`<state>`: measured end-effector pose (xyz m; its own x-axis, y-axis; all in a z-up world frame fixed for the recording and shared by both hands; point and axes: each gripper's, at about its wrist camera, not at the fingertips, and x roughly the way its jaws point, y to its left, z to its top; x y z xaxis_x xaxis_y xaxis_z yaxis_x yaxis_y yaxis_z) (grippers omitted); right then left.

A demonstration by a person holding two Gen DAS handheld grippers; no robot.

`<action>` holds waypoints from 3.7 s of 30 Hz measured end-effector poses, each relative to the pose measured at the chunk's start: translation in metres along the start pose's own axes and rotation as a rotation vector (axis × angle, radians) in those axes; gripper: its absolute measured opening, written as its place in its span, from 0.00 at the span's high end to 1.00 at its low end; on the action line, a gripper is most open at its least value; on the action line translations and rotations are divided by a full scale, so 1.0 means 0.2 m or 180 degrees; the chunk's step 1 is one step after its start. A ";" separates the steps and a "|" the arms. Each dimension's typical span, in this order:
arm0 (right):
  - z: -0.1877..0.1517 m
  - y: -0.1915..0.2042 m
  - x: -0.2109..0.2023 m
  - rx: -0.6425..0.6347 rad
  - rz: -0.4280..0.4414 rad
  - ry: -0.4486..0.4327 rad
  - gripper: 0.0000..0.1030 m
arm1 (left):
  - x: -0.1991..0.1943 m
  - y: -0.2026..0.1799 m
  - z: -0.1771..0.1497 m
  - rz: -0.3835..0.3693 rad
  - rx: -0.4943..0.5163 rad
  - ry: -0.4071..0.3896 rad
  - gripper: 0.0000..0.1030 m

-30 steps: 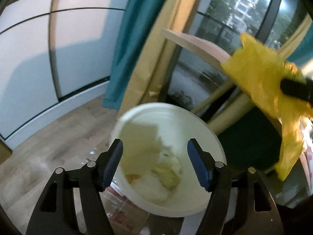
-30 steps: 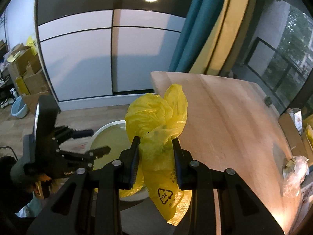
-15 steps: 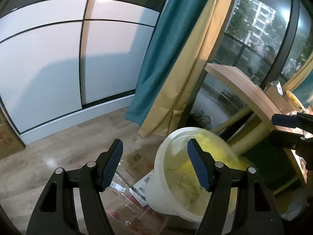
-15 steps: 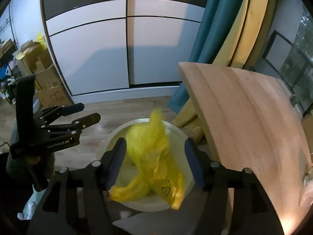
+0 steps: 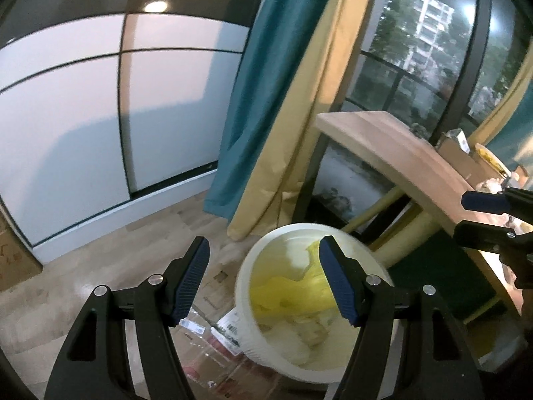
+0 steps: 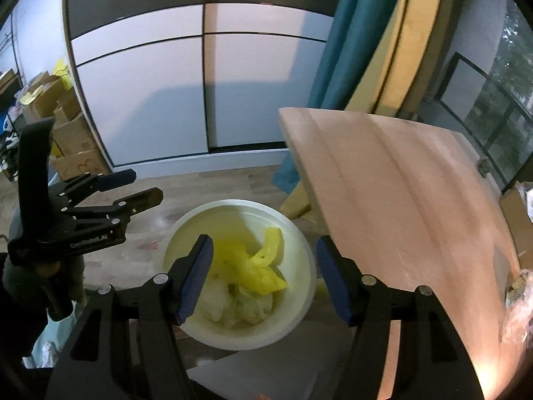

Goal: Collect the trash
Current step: 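Move both open grippers back over the table, then grasp a white paper wrapper with the right gripper while the left grasps a brown snack wrapper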

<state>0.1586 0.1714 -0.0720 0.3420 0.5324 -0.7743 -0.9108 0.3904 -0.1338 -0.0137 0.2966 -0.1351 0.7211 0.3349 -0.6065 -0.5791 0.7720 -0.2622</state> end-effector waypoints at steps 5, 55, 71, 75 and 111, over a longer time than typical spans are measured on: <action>-0.05 -0.08 -0.09 0.0099 -0.0085 -0.0087 0.38 | -0.04 -0.14 0.03 -0.0091 0.0159 -0.0083 0.31; -0.88 -0.88 -0.49 0.0811 -0.0921 -0.0104 0.38 | -0.06 -1.42 -0.07 -0.0809 0.1235 0.0114 0.31; -0.87 -1.10 -0.67 0.1067 -0.0857 -0.0475 0.79 | 0.07 -1.72 0.02 -0.0930 0.1443 0.0150 0.31; -0.88 -1.22 -0.73 0.1251 -0.1026 -0.0621 0.79 | 0.15 -1.82 0.06 -0.1030 0.1478 0.0214 0.31; -1.16 -1.93 -0.70 0.2242 -0.1412 -0.0523 0.79 | 0.96 -2.63 0.27 -0.1430 0.1918 0.0731 0.31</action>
<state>0.4091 -0.2287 -0.0555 0.7125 0.3008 -0.6340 -0.3466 0.9364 0.0547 0.4503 -0.0154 -0.0725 0.7026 -0.1481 -0.6960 0.1029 0.9890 -0.1066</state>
